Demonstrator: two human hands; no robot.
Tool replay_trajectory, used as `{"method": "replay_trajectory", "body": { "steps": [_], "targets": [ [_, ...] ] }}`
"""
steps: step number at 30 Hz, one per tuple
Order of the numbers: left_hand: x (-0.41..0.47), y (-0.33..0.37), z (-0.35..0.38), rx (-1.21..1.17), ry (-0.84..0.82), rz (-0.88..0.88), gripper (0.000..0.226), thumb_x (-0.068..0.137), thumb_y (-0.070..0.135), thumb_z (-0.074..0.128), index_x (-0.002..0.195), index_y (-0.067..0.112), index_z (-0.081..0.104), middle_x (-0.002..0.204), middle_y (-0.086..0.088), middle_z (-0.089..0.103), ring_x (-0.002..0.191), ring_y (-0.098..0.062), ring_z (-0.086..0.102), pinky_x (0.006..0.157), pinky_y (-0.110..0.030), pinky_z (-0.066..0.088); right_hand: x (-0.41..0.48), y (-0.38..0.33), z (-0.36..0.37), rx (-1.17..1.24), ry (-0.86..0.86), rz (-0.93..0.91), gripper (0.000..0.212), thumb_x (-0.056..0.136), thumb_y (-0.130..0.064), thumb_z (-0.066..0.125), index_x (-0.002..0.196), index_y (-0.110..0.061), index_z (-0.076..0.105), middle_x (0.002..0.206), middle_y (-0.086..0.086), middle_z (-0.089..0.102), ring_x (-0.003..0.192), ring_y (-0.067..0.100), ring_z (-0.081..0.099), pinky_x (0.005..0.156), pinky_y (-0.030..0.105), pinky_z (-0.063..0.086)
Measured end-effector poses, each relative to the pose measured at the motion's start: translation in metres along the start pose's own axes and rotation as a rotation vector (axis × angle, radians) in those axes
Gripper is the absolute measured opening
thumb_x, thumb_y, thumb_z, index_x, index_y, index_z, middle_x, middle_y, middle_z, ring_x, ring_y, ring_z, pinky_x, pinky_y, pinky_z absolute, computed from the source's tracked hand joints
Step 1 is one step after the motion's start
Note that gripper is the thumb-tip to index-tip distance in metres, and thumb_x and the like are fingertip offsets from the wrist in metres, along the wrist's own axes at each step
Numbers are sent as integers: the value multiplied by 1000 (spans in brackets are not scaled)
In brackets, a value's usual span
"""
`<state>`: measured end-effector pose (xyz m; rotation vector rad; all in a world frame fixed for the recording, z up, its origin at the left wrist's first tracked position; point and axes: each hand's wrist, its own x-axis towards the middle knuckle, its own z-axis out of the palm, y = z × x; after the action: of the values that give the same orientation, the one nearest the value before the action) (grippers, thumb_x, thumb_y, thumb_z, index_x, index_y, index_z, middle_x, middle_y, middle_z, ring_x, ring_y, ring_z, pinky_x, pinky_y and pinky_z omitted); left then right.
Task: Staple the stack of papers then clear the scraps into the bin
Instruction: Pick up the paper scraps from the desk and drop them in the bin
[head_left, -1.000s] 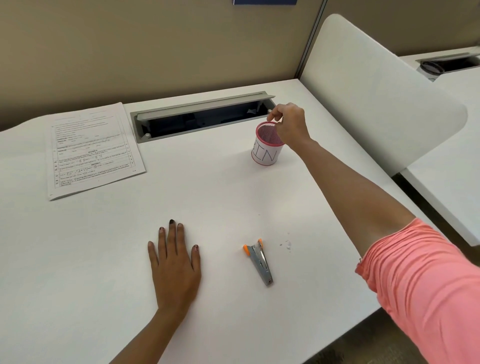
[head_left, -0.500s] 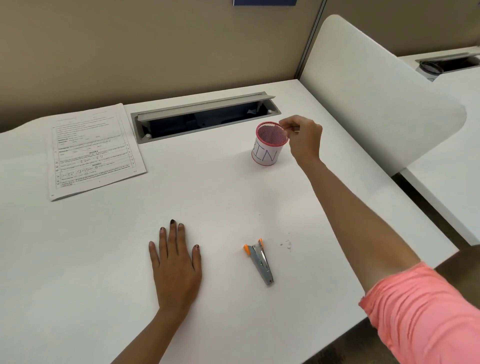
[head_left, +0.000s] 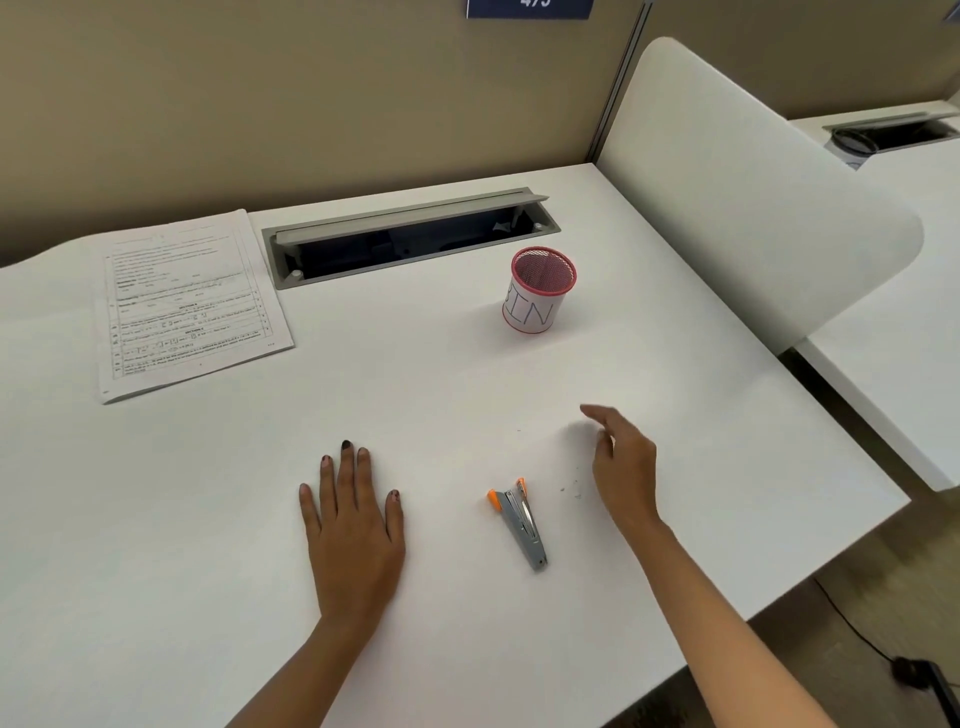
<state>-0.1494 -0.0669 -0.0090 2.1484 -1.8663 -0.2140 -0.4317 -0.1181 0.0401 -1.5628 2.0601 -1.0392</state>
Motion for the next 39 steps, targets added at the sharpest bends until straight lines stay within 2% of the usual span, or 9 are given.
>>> {"method": "replay_trajectory", "body": {
  "steps": [4, 7, 9, 14, 24, 32, 34, 36, 39],
  "targets": [
    [0, 0, 0, 7, -4, -2, 62, 96, 40, 25, 149, 8, 28, 159, -7, 24, 147, -28, 21, 120, -51, 14, -45, 23, -3, -115, -220, -10, 51, 97, -3, 38, 145, -17, 33, 151, -9, 31, 142, 6, 25, 114, 17, 16],
    [0, 0, 1, 15, -6, 2, 62, 96, 39, 25, 149, 8, 28, 159, -7, 24, 147, -28, 21, 120, -50, 14, -66, 37, -4, -309, -346, -132, 59, 100, -32, 32, 151, -18, 6, 158, -11, 0, 145, 0, -6, 119, 21, -3],
    [0, -1, 1, 15, -9, 0, 62, 96, 40, 25, 149, 9, 28, 159, -7, 24, 148, -27, 20, 120, -50, 12, -71, 41, -3, -452, -367, -213, 65, 97, -44, 22, 150, -16, -1, 159, -8, -7, 145, 3, -11, 118, 23, -7],
    [0, 0, 1, 4, -3, -1, 62, 96, 39, 26, 149, 9, 29, 159, -7, 24, 148, -27, 20, 120, -50, 12, -61, 35, 7, -562, -373, -310, 68, 97, -50, 13, 151, -11, 1, 160, 0, -4, 147, 10, -7, 119, 32, 0],
    [0, 0, 2, -2, 1, 0, 62, 96, 41, 24, 149, 9, 28, 160, -6, 23, 148, -27, 19, 120, -50, 12, -6, 9, 47, -531, -393, -367, 70, 96, -52, 8, 150, -7, 10, 159, 5, 4, 147, 15, 2, 119, 30, 0],
    [0, -1, 2, 8, 5, 3, 62, 96, 40, 26, 149, 8, 29, 159, -7, 25, 148, -28, 20, 120, -50, 13, 0, -6, 53, -427, -428, -574, 50, 94, -8, 24, 143, -5, 37, 151, 8, 36, 140, 18, 32, 118, 17, 6],
    [0, -1, 2, 3, 8, 5, 62, 96, 40, 26, 149, 8, 29, 159, -7, 25, 148, -28, 20, 120, -50, 13, -13, -4, 44, -373, -358, -576, 54, 87, 2, 29, 136, -7, 48, 144, 5, 46, 134, 16, 41, 115, 16, 18],
    [0, 0, 2, 0, 12, 6, 61, 96, 39, 26, 148, 8, 30, 159, -7, 26, 147, -28, 21, 120, -50, 13, -25, 0, 34, -326, -284, -529, 44, 86, 4, 48, 128, -7, 57, 134, 4, 57, 125, 18, 53, 106, 24, 41],
    [0, -1, 2, -3, 19, 7, 61, 96, 39, 27, 148, 8, 30, 158, -7, 27, 147, -28, 21, 120, -50, 12, -39, 3, 21, -415, -213, -617, 48, 61, 11, 79, 106, -1, 69, 106, 8, 71, 96, 21, 69, 73, 25, 59]
  ]
}}
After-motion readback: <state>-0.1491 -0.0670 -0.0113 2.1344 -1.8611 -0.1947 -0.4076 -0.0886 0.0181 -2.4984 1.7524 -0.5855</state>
